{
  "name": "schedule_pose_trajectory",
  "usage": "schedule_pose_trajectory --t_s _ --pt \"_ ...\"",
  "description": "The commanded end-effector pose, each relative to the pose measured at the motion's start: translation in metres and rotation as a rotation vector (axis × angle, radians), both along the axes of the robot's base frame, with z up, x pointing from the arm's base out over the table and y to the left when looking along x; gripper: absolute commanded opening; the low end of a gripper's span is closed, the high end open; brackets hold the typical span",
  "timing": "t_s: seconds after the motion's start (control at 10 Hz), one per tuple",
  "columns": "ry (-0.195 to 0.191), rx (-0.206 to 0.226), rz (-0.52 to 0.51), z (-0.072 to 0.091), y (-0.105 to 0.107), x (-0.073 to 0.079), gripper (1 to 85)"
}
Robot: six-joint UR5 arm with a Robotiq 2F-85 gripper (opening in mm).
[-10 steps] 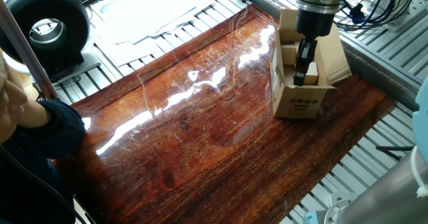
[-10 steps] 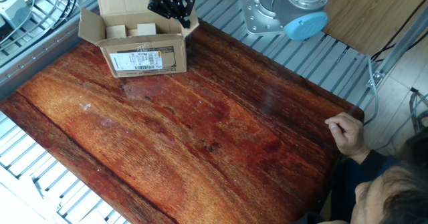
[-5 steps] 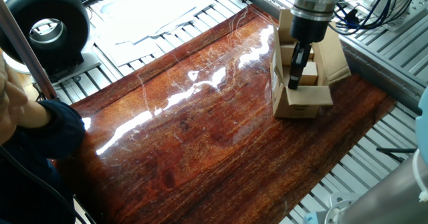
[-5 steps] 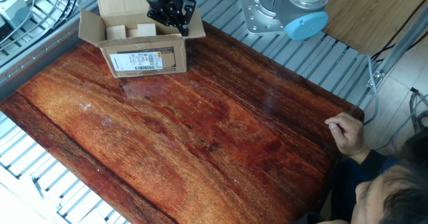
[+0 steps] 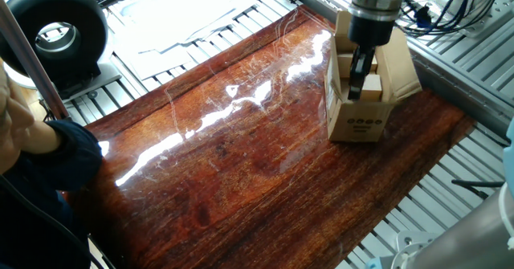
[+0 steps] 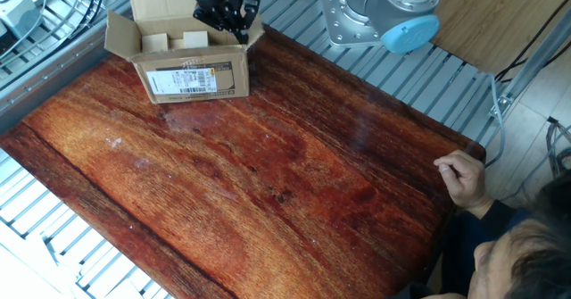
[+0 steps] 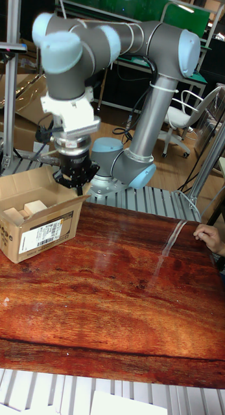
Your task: Open a box
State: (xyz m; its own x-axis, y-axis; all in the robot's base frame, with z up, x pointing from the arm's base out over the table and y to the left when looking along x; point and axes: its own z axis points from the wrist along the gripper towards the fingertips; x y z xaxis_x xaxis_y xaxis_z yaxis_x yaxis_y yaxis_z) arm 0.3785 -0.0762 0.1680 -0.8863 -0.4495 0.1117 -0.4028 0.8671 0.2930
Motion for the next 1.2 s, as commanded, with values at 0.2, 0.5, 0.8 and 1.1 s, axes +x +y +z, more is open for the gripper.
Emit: schedule_pose_trajectory --t_s 0.2,0.5,0.8,1.1 --pt "0.014 -0.069 -0.203 0.069 0.036 0.033 1.0" --pt "-0.019 -0.141 -0.390 0.081 0.070 0.060 1.0" --pt "-0.040 -0.121 -0.445 0.075 0.093 0.069 1.0" --pt "-0.041 -0.121 -0.422 0.074 0.095 0.069 1.0"
